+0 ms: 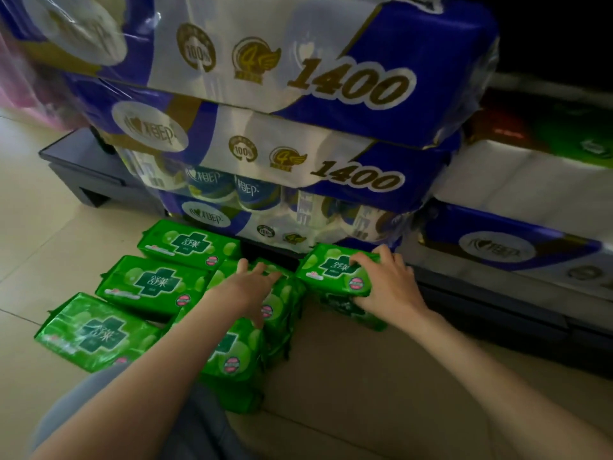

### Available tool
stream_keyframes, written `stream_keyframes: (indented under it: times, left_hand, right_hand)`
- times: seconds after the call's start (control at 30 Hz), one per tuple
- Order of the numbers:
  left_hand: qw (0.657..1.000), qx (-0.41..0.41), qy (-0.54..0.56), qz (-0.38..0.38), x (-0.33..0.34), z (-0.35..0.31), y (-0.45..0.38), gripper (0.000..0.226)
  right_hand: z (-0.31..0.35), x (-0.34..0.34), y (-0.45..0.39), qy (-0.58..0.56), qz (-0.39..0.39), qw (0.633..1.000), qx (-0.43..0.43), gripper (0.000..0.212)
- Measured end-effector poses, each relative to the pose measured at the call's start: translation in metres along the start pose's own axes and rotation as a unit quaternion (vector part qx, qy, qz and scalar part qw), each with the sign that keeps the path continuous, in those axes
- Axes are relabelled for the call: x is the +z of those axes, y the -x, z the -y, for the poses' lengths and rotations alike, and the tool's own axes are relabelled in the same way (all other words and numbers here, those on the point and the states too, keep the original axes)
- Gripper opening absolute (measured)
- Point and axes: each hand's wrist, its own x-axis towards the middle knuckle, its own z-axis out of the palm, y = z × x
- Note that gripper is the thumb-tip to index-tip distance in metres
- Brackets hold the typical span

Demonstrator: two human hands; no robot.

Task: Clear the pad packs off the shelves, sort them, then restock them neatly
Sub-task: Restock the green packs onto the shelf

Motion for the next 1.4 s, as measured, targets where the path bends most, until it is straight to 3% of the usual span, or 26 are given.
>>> stream_keyframes:
  times: [0.17,0.27,0.33,0.47,0.57,0.63,0.73,0.87,0.97,1.17,1.27,1.4]
  left_hand:
    - [0.993,0.014,-0.029,-0.111,0.000,-0.006,-0.004,0.094]
    - [0.978,0.070,-0.046,-0.192,-0.011,-0.024,0.008,0.094]
    - [0.962,0.126,-0.019,-0.240,-0.025,-0.039,0.021,0.097]
    - [0.931,0.250,0.080,-0.253,-0.067,-0.056,0.066,0.106]
    - [0.894,0.329,0.120,-0.279,-0.109,-0.063,0.106,0.098]
    - [0.866,0.360,0.124,-0.325,-0.142,-0.064,0.137,0.090]
    - [0.815,0.385,0.142,-0.409,-0.189,-0.056,0.185,0.078]
    - [0.736,0.357,0.151,-0.555,-0.248,-0.034,0.228,0.077]
    - [0.712,0.313,0.168,-0.606,-0.282,-0.010,0.245,0.075]
    - [0.660,0.264,0.173,-0.681,-0.333,0.045,0.258,0.083]
    - [0.680,0.229,0.151,-0.680,-0.360,0.070,0.258,0.085]
    - [0.743,0.157,0.092,-0.645,-0.398,0.085,0.247,0.090]
  right_hand:
    - [-0.023,-0.059,0.015,-0.093,0.046,0.994,0.036,0.049]
    - [-0.028,-0.092,0.029,-0.138,0.055,0.988,0.041,0.047]
    - [-0.032,-0.121,0.043,-0.117,0.033,0.992,0.030,0.048]
    - [-0.034,-0.198,0.078,-0.004,-0.011,1.000,0.006,0.051]
    - [-0.033,-0.264,0.111,0.041,-0.018,0.999,-0.016,0.046]
    - [-0.029,-0.310,0.132,0.033,-0.070,0.997,-0.026,0.045]
    - [-0.021,-0.365,0.150,-0.017,-0.214,0.976,-0.035,0.051]
    - [-0.004,-0.403,0.130,-0.112,-0.386,0.910,-0.099,0.049]
    - [0.014,-0.415,0.086,-0.186,-0.407,0.882,-0.145,0.052]
    - [0.058,-0.434,-0.038,-0.205,-0.429,0.857,-0.200,0.048]
    - [0.079,-0.440,-0.094,-0.159,-0.415,0.864,-0.236,0.049]
    - [0.082,-0.449,-0.150,-0.044,-0.318,0.927,-0.194,0.052]
